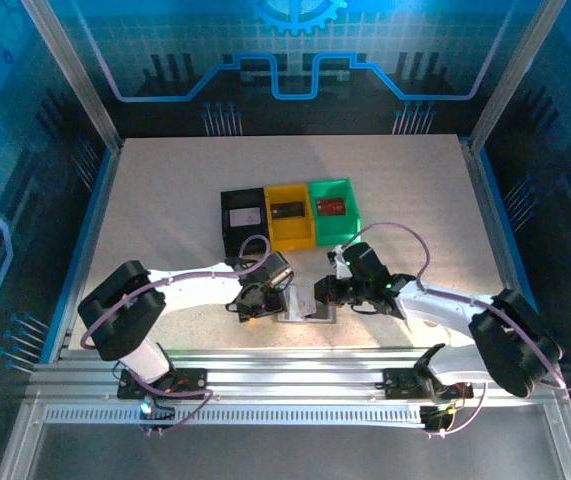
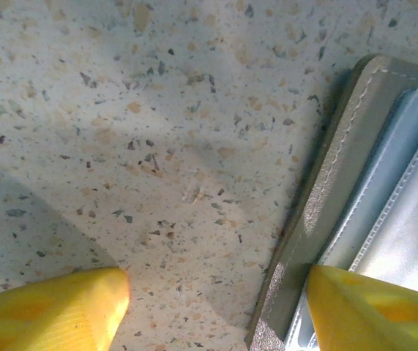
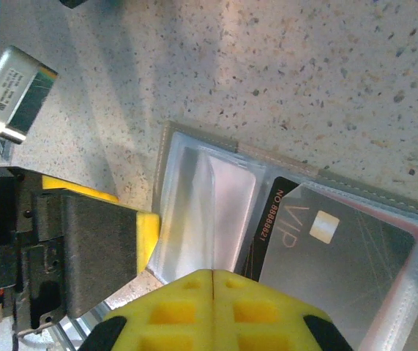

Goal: Take the credit cards out of the card holder

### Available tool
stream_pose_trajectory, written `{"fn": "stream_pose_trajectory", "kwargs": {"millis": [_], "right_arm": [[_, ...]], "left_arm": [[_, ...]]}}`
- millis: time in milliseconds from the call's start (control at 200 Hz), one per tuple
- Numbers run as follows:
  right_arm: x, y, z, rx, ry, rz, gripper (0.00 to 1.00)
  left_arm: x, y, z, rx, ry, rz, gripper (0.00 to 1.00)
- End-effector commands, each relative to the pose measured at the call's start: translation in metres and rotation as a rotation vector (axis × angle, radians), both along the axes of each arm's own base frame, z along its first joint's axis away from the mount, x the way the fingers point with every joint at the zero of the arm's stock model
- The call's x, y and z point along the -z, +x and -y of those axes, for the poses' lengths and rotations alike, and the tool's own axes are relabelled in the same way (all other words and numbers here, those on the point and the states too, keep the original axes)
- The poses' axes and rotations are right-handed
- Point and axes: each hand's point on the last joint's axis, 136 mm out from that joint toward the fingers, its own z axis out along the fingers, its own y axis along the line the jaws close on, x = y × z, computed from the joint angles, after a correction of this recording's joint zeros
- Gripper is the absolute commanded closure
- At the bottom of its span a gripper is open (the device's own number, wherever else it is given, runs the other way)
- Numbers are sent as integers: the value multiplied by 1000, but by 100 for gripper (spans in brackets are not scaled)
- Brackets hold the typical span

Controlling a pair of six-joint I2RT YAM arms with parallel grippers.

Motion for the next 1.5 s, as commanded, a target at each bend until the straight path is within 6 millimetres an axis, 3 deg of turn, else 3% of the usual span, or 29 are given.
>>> {"fn": "stream_pose_trajectory", "kwargs": {"millis": [0,210,425,800,1126,1496], "right_arm": [[2,-5,11,-5,-28,8,100],[-10,-7,15,-9,-17,41,100],[-22,-8,18,-15,-1,64,100],[-50,-12,12,-83,104,106,100],[-87,-22,-8,-178,301,126,100],[-101,-28,-17,-224,370,124,100]], "left_arm": [[38,-27,11,6,-79,-135,32],[24,-19,11,-3,-112,-99,31],[-2,-7,10,8,-167,-32,29],[-87,16,15,153,-424,272,17],[-123,7,42,276,-719,383,16],[-157,1,60,316,-948,467,21]]}}
